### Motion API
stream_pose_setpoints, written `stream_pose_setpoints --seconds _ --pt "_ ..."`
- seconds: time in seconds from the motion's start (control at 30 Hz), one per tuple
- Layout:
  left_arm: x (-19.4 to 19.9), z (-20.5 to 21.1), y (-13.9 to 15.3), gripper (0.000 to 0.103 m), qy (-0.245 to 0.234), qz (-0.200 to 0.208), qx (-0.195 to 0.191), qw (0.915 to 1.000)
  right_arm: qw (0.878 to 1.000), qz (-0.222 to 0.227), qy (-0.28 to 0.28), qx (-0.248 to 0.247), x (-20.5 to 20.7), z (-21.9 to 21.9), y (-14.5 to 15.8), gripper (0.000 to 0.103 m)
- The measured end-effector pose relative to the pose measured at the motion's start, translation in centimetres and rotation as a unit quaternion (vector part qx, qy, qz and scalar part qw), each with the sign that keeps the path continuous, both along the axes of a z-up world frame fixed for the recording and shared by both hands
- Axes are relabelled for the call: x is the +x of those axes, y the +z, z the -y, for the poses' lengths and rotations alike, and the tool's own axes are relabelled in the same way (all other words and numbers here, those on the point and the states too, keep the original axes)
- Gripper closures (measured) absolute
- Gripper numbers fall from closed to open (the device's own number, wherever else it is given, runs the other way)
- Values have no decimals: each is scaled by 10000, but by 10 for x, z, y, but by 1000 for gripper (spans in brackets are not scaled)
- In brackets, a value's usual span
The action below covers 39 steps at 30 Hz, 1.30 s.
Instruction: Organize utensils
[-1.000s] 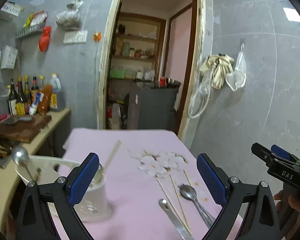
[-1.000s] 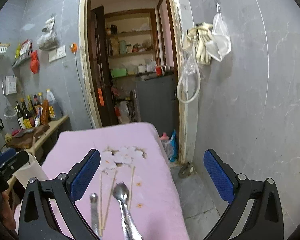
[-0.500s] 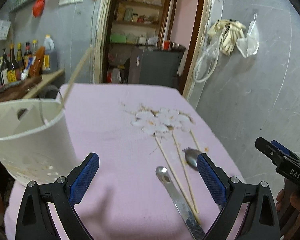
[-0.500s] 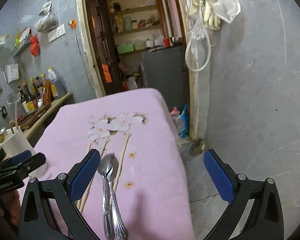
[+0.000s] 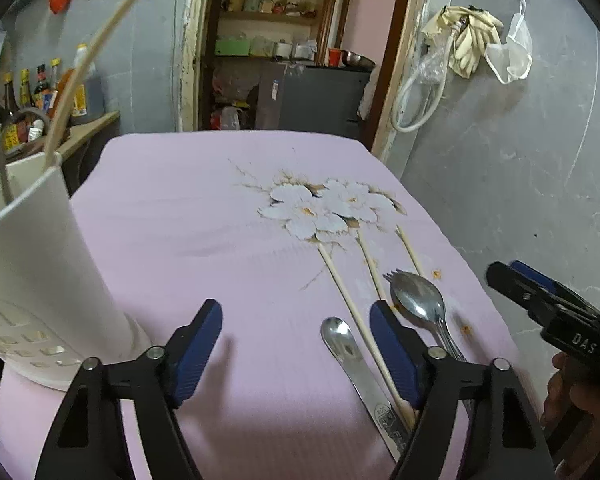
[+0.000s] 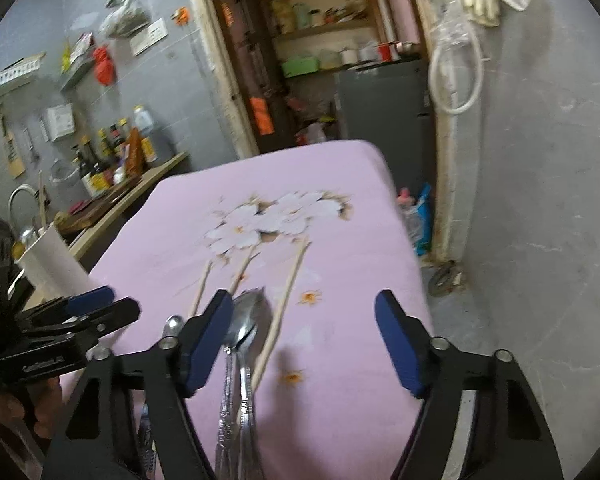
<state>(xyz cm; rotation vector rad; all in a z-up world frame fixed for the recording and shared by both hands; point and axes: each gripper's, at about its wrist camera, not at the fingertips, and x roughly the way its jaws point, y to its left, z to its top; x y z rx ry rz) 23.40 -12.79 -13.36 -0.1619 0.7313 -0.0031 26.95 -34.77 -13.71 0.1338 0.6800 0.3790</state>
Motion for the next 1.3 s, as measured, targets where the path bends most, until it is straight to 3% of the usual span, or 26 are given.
stream_pose_setpoints --seconds 0.1,0.17,0.23,0.63,0.7,0.93,1.03,1.3 --pt "4 2 -4 43 -131 -136 -74 9998 9994 -180 306 -27 8 -9 -6 46" --pt "8 1 -9 60 -224 -292 -210 9991 9983 -318 494 -41 15 -17 -10 47" --pt "12 -1 -13 64 -225 -413 -305 9984 9974 -381 603 -60 21 -22 -12 47" --pt "13 -16 -21 64 112 -543 -584 9968 9896 -581 1111 -699 30 -60 -21 65" --pt "13 -17 -22 64 119 -558 -592 9966 9902 -538 1100 -675 29 -57 -18 73" --pt "14 -11 -19 64 -62 -542 -513 9972 9940 -476 916 -352 29 -39 -12 84" --pt "14 -6 -19 64 -230 -572 -488 9969 9957 -439 776 -249 29 -30 -11 103" --pt "20 6 -26 66 -643 -832 -492 9932 9963 -646 529 189 34 -10 -20 103"
